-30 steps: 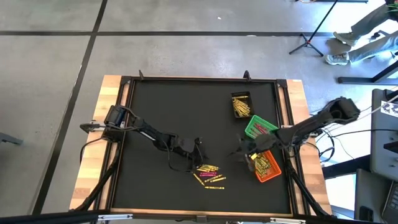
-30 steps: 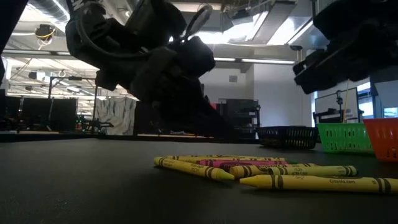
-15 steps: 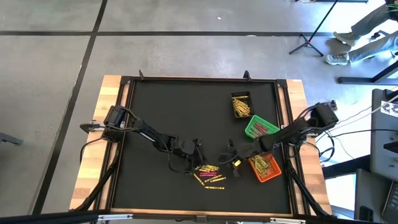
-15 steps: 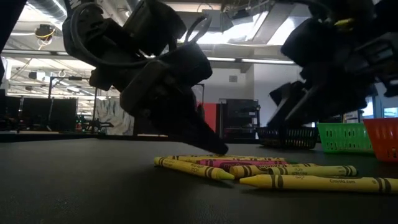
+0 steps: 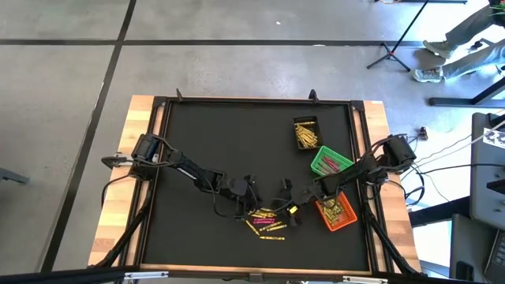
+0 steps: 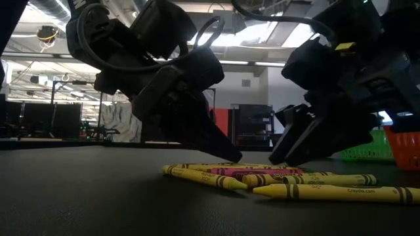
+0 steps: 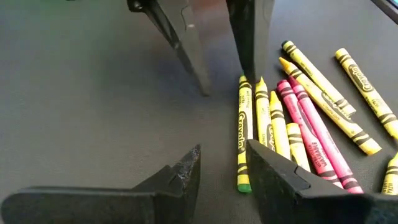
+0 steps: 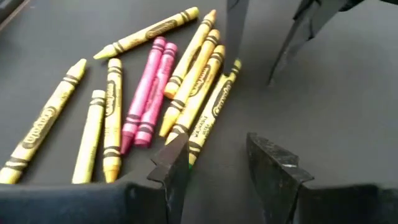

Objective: Sort crayons
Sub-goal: Put the green crayon into the orange basket

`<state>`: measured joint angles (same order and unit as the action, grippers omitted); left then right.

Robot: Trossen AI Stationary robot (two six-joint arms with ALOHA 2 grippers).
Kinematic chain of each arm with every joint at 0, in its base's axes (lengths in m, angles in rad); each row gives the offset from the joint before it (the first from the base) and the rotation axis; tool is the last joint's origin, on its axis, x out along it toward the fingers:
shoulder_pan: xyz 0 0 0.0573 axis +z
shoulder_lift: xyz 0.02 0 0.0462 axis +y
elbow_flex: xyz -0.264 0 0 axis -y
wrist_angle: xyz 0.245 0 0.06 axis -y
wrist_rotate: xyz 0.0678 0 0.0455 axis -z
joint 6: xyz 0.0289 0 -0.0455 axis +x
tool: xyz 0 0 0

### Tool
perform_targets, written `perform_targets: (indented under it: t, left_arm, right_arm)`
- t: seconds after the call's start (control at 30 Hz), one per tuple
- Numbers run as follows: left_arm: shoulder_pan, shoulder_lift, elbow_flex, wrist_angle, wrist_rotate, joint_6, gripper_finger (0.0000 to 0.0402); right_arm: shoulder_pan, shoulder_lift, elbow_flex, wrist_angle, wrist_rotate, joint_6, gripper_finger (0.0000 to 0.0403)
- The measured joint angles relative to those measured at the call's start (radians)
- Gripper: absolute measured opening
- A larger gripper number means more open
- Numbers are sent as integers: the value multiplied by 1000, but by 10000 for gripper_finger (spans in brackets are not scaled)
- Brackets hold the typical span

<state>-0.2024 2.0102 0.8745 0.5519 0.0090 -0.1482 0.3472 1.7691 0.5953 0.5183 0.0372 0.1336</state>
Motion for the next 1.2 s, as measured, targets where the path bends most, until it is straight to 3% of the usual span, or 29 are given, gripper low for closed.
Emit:
perform_targets:
  t: [0.47,0.73,1.2]
  left_arm:
    - [1,0,0,4,0,-1,114]
    - [1,0,0,10,-1,0,114]
    - [2,0,0,10,-15,1,114]
  right_arm:
    - [-1,-30,-1,-70,139,-51,158]
    - [1,-64,0,-49,56,-8,158]
    - [-1,3,0,4,59,16,158]
